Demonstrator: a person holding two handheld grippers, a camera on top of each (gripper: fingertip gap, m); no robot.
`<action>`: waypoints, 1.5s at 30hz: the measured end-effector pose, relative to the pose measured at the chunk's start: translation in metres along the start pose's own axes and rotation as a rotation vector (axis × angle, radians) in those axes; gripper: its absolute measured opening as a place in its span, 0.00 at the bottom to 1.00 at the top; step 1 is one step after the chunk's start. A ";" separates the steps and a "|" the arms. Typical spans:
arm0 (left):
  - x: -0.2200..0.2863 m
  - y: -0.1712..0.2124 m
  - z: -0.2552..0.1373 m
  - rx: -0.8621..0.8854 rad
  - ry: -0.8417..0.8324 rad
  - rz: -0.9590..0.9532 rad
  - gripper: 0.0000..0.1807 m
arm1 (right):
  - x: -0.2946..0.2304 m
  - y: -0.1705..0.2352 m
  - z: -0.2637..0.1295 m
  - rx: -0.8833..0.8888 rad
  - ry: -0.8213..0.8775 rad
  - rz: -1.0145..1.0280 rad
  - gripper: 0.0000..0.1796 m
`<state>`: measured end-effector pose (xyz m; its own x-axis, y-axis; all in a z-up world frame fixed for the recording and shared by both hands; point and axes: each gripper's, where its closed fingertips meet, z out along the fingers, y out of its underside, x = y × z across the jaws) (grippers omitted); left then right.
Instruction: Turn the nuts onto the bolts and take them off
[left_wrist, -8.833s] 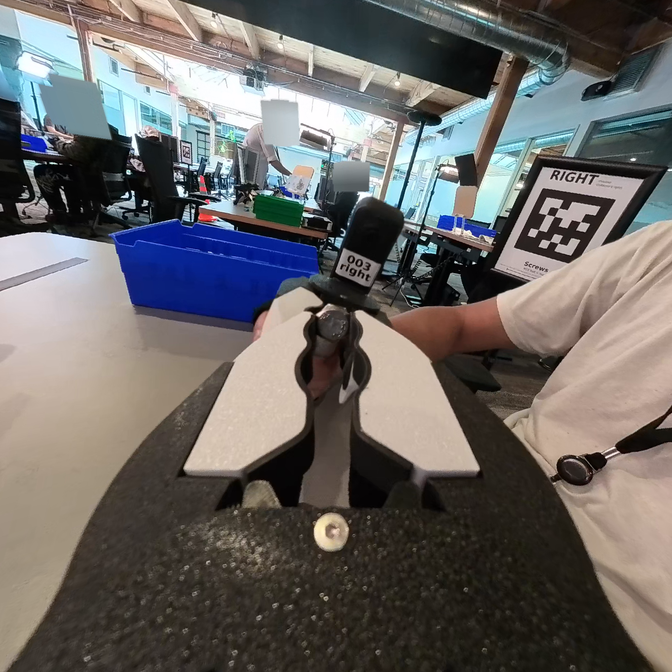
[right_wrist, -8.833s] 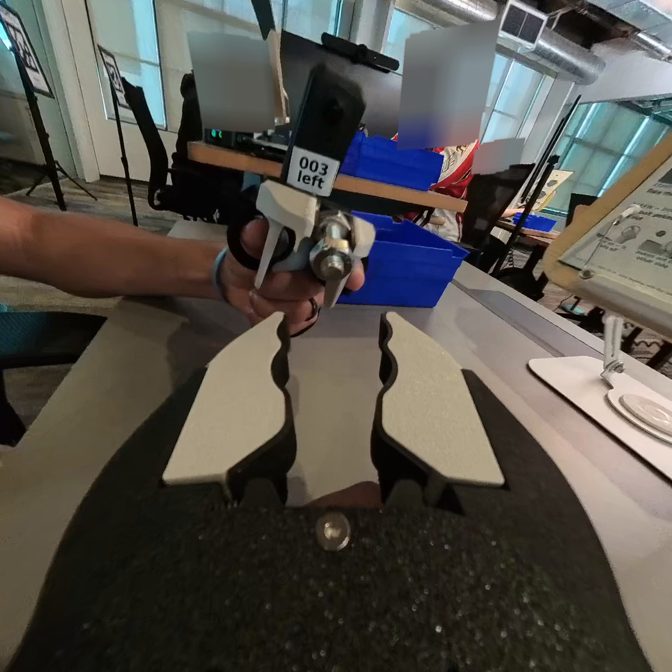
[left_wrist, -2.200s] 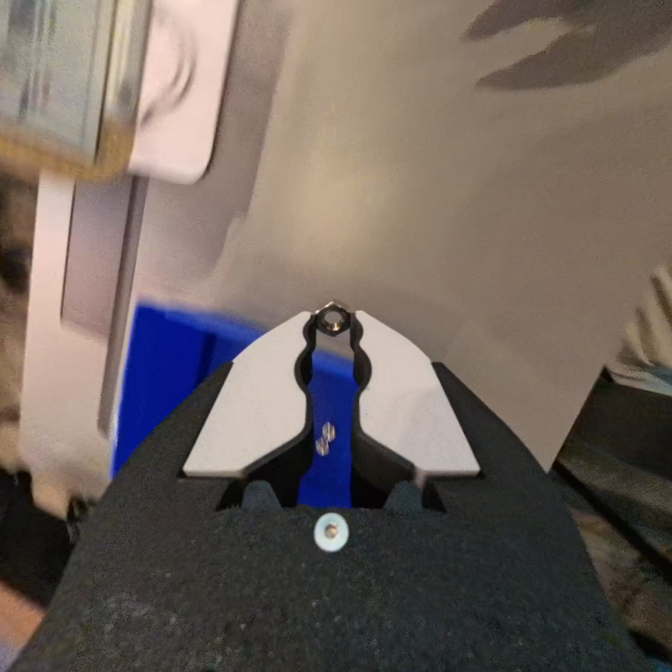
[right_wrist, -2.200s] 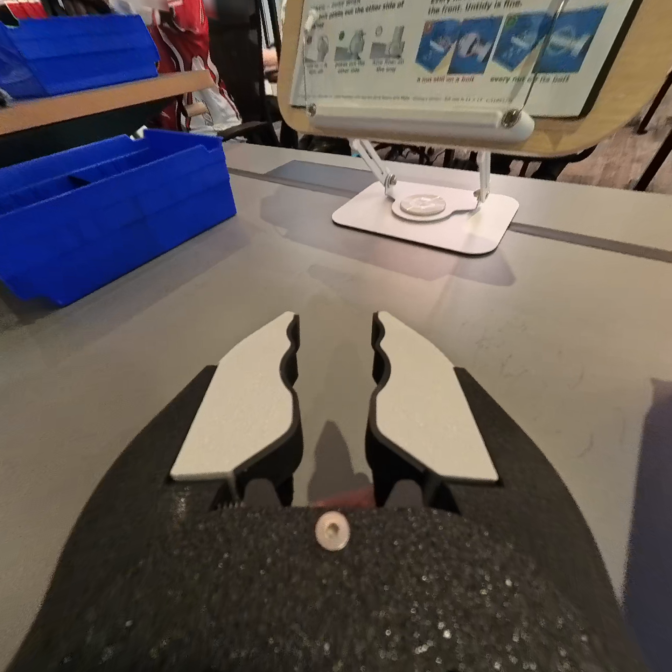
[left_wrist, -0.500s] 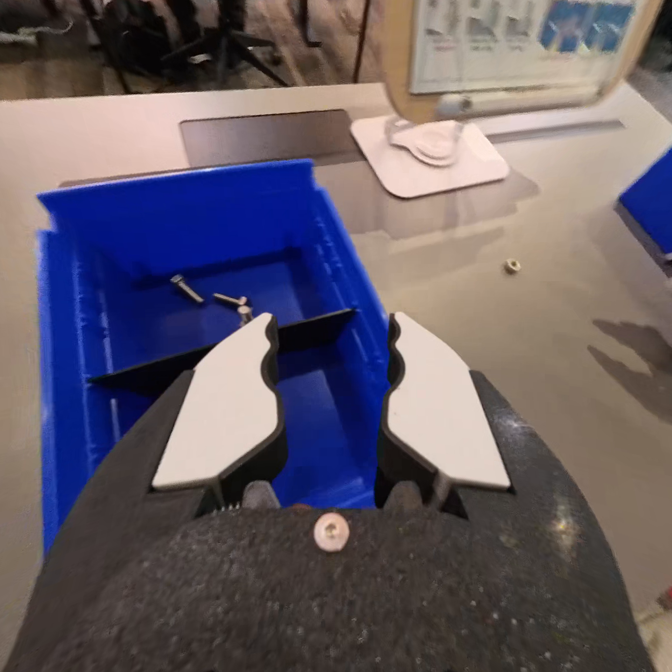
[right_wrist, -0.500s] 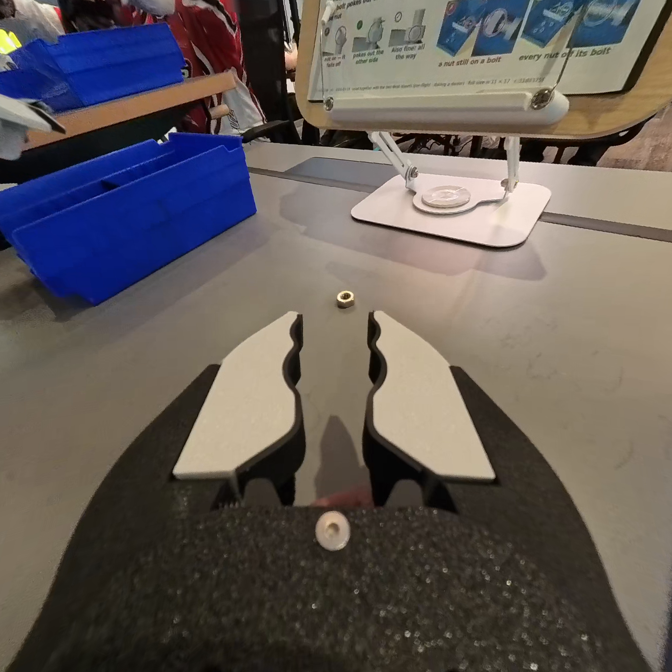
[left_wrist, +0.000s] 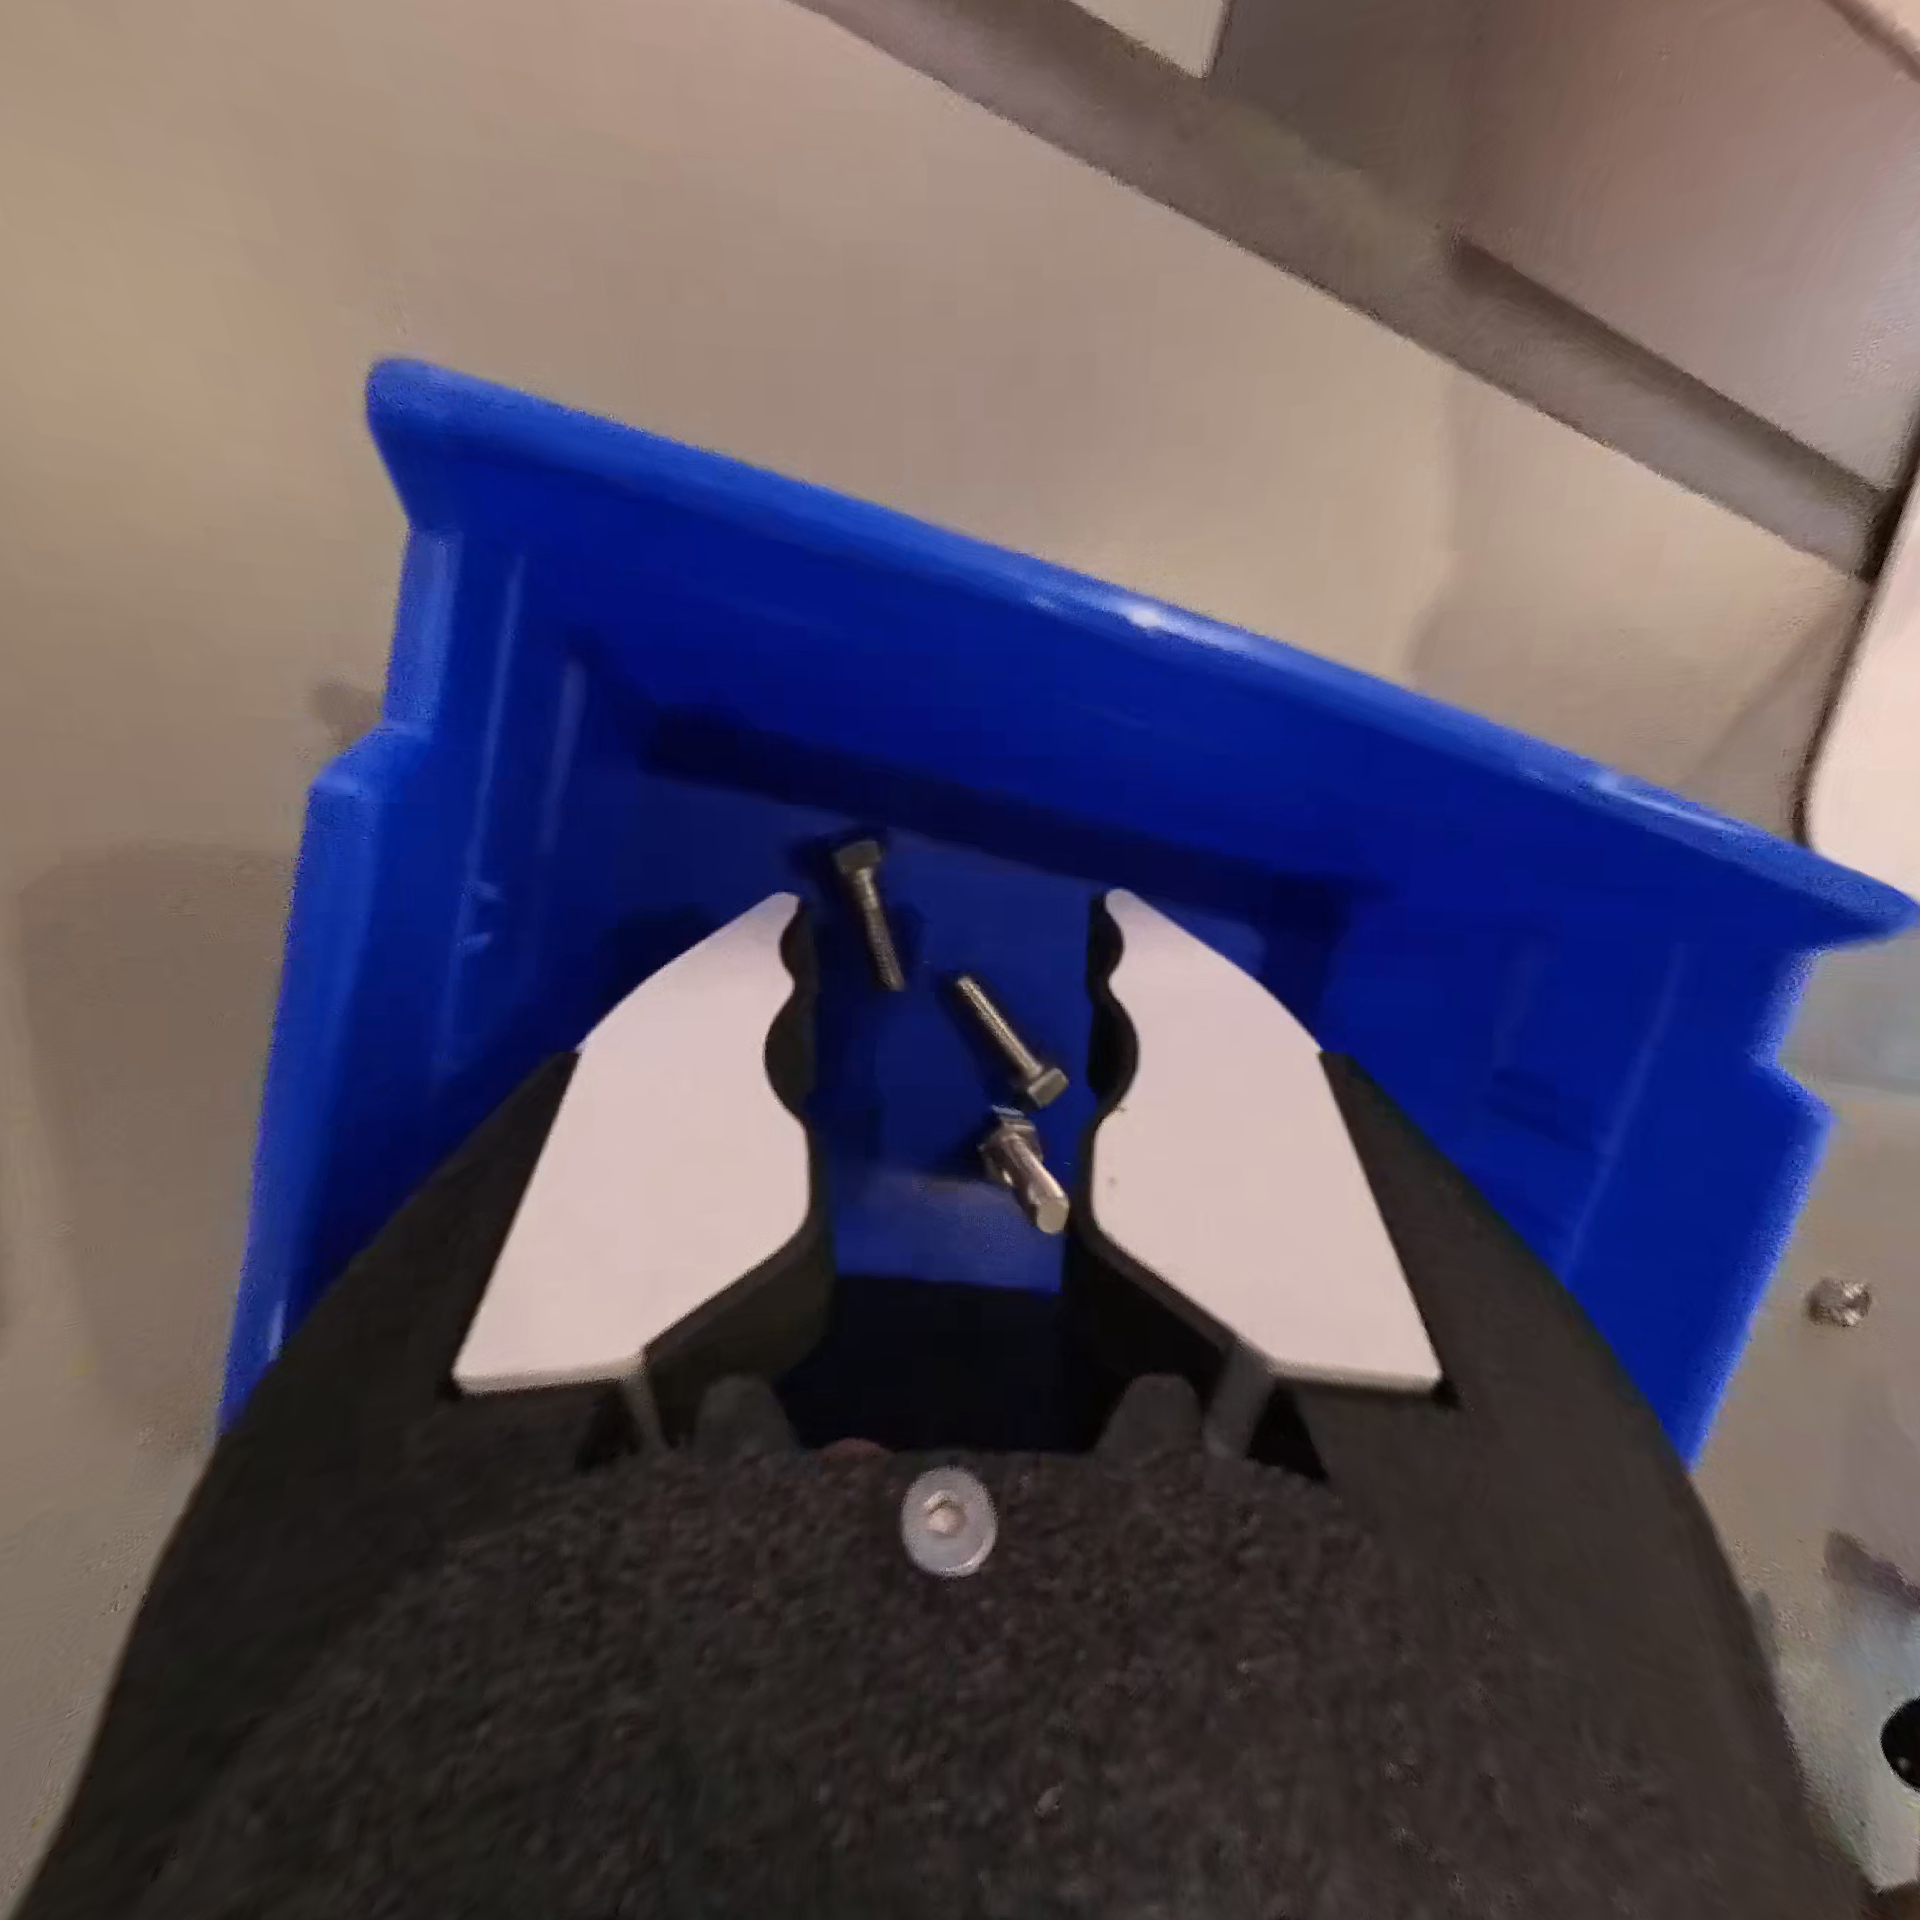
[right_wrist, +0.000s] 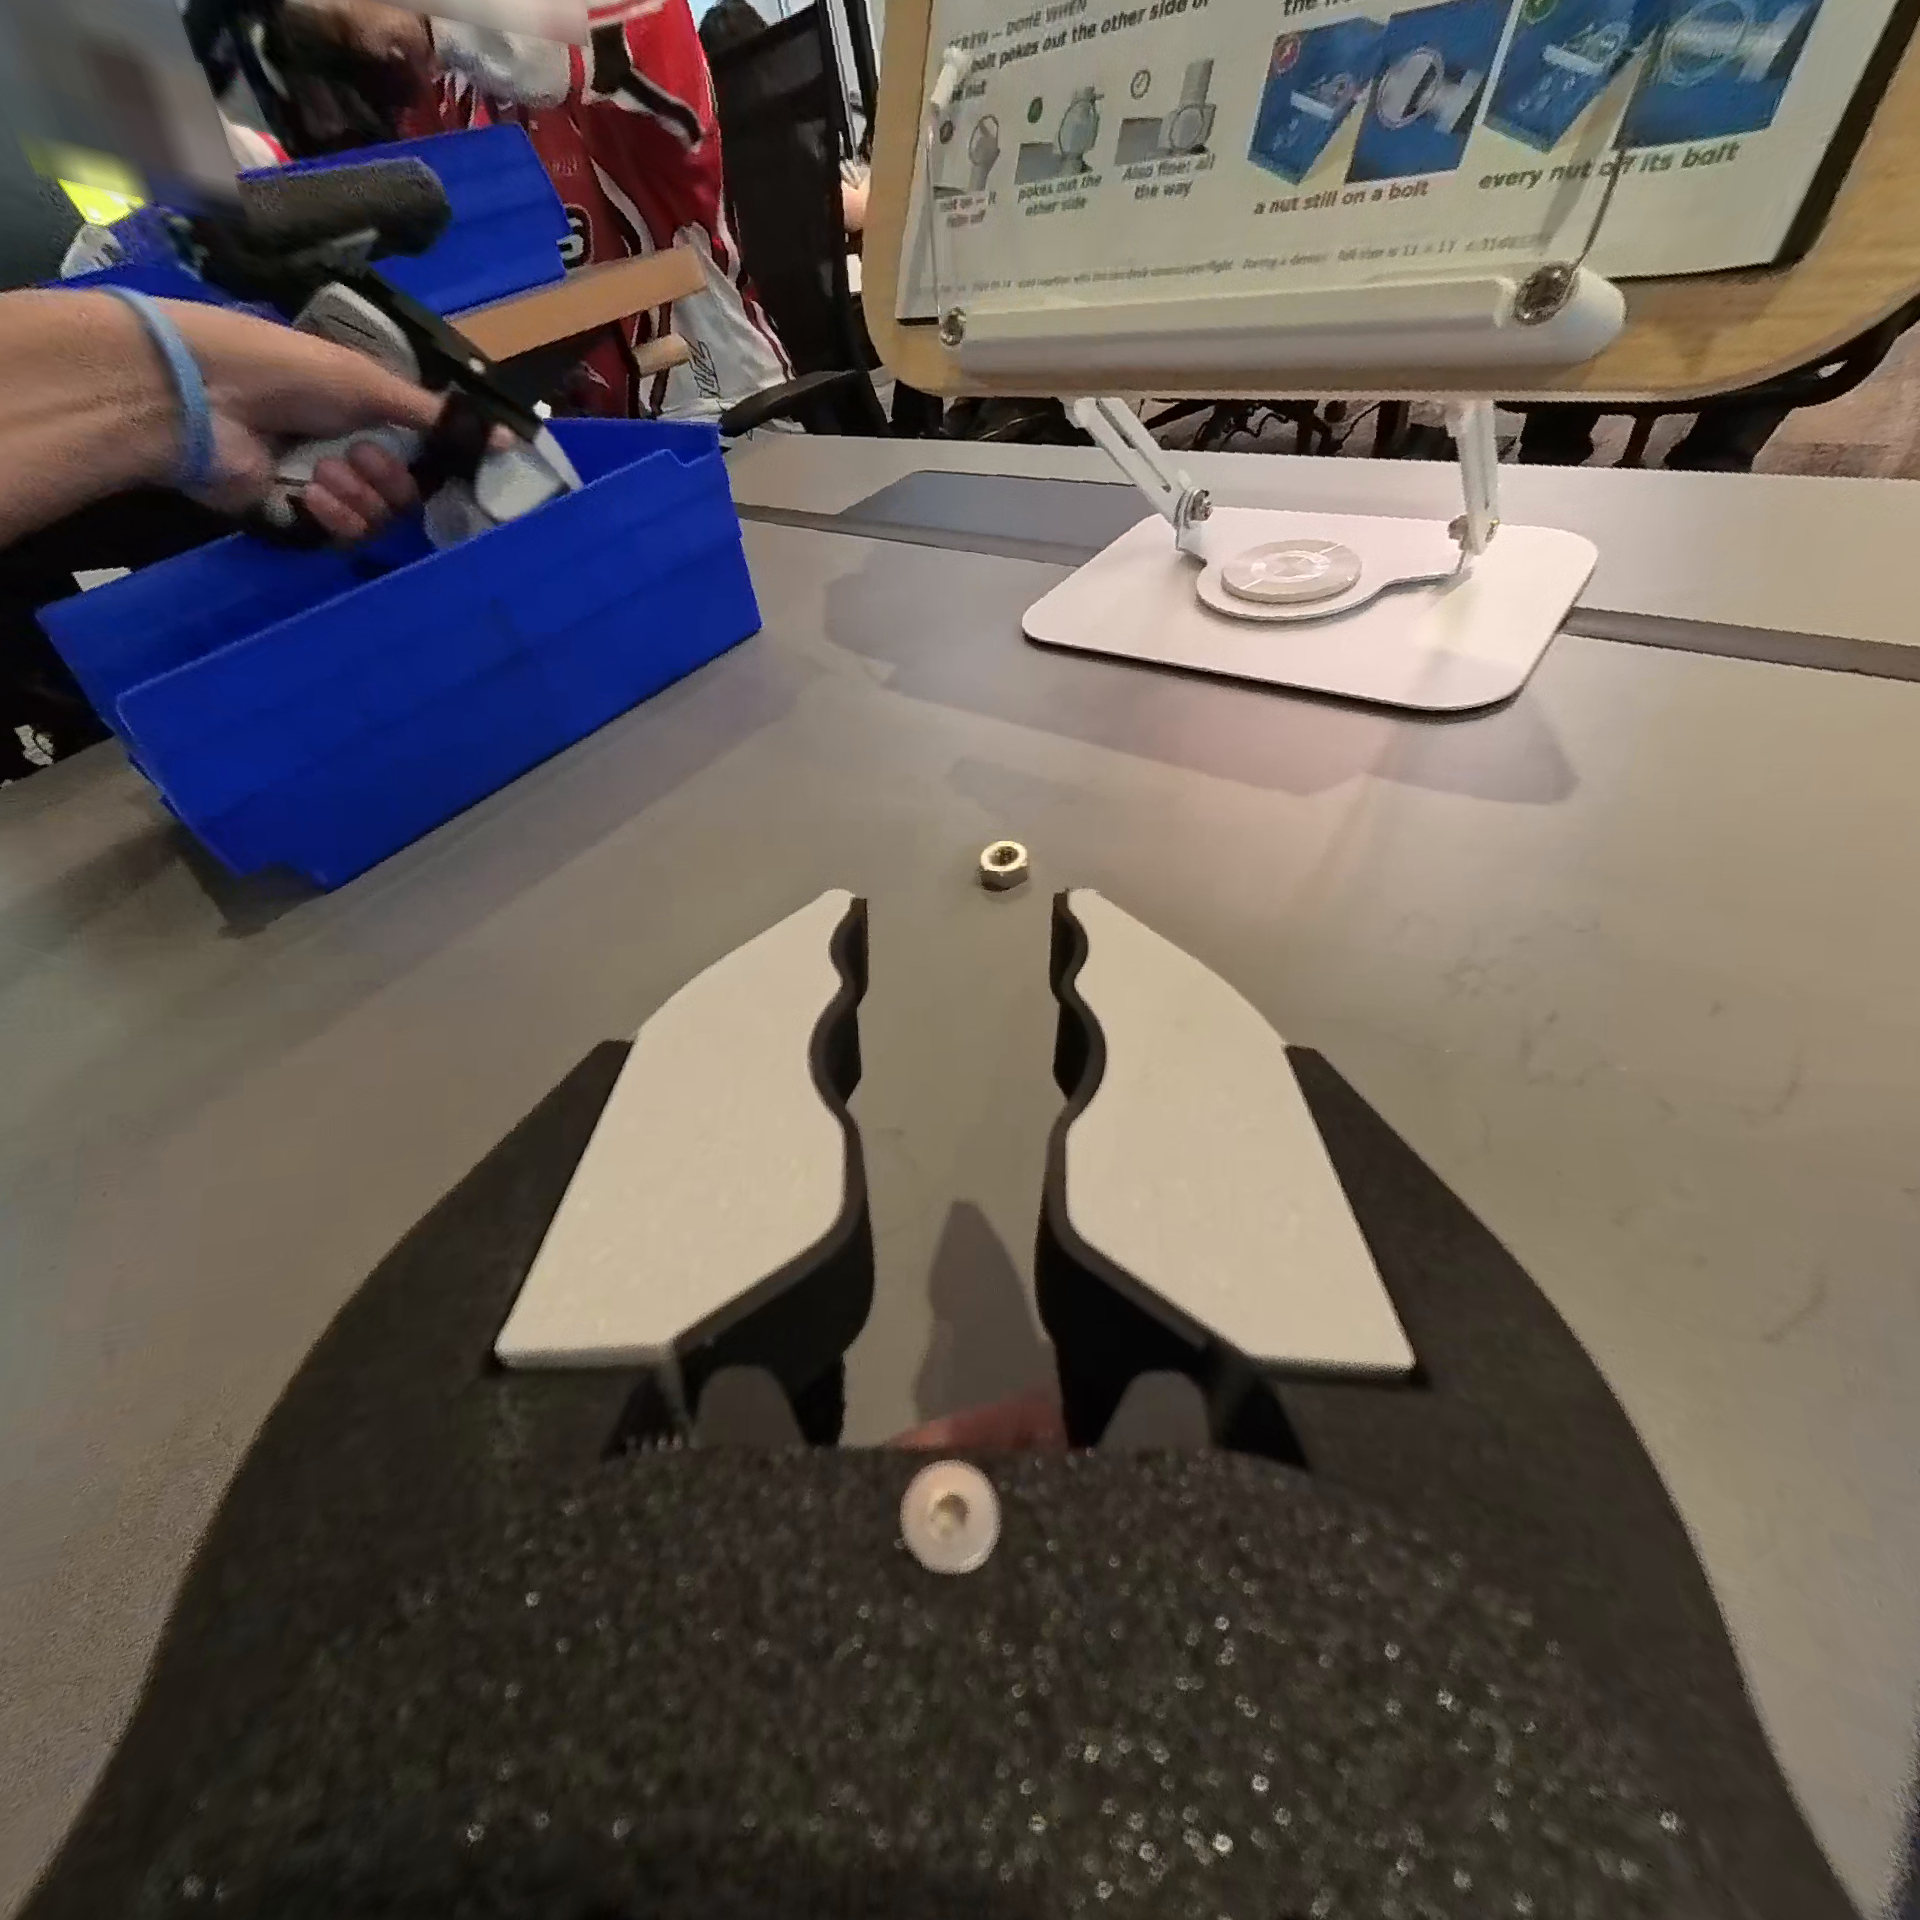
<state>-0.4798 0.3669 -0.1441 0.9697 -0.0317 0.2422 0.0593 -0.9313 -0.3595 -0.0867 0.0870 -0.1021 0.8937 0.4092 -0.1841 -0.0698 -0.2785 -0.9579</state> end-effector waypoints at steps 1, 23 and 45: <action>-0.004 0.000 0.005 -0.022 -0.030 -0.012 0.28 | -0.001 0.000 0.000 -0.002 -0.003 -0.005 0.19; -0.016 0.024 0.032 -0.235 -0.176 0.026 0.06 | -0.010 0.000 0.001 -0.005 -0.035 -0.011 0.18; 0.307 0.195 -0.186 0.657 1.306 0.944 0.05 | -0.018 -0.008 -0.002 0.049 -0.092 -0.047 0.16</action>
<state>-0.2150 0.1081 0.0281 -0.0695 -0.9878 0.1390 0.0329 -0.1416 -0.9894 -0.1012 0.0798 -0.0907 0.8522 0.4995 -0.1556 -0.0519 -0.2153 -0.9752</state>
